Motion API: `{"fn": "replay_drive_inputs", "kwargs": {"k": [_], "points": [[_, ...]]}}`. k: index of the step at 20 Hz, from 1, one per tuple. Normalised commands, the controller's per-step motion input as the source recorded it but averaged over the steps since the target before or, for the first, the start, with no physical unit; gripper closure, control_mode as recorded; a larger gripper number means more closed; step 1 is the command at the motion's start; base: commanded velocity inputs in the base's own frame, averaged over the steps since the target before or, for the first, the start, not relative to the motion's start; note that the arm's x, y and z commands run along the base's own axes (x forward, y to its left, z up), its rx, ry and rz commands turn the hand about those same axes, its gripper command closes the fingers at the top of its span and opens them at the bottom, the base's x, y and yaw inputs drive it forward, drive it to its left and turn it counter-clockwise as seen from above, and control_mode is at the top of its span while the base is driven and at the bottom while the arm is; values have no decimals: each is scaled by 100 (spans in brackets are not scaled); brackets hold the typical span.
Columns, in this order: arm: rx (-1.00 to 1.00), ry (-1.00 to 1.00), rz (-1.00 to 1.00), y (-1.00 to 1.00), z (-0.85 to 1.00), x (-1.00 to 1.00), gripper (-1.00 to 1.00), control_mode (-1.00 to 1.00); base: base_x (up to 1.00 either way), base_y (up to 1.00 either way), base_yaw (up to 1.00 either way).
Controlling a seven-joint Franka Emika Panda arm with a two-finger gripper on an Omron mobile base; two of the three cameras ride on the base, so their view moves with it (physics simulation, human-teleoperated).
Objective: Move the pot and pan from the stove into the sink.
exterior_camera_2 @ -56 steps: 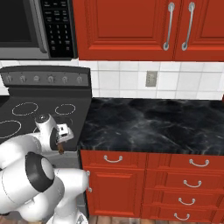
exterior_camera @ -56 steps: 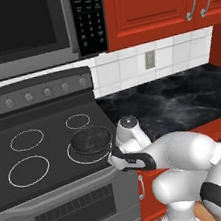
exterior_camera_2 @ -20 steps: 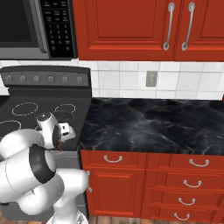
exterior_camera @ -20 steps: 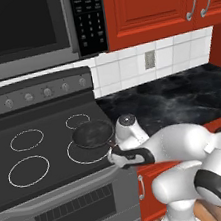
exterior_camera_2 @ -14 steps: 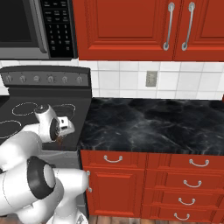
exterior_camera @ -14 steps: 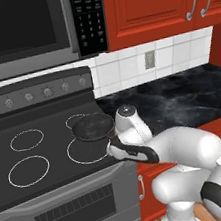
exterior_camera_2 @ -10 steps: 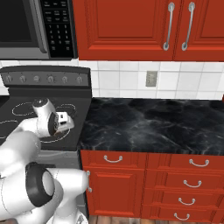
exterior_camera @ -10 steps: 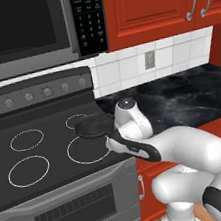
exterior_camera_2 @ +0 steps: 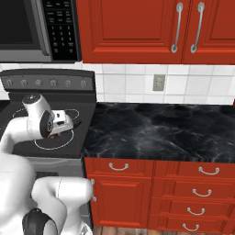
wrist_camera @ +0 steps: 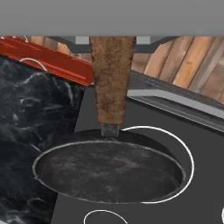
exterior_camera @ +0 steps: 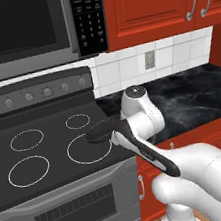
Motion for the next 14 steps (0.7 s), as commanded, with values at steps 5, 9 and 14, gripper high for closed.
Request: {"fn": "replay_drive_inputs", "kwargs": {"k": [5, 9, 14], "points": [[0, -26, 6, -15, 35, -85, 100, -100, 0, 0, 0], [0, -31, 7, -18, 34, -79, 100, -100, 0, 0, 0], [4, -34, 7, -19, 32, -69, 100, -100, 0, 0, 0]]}}
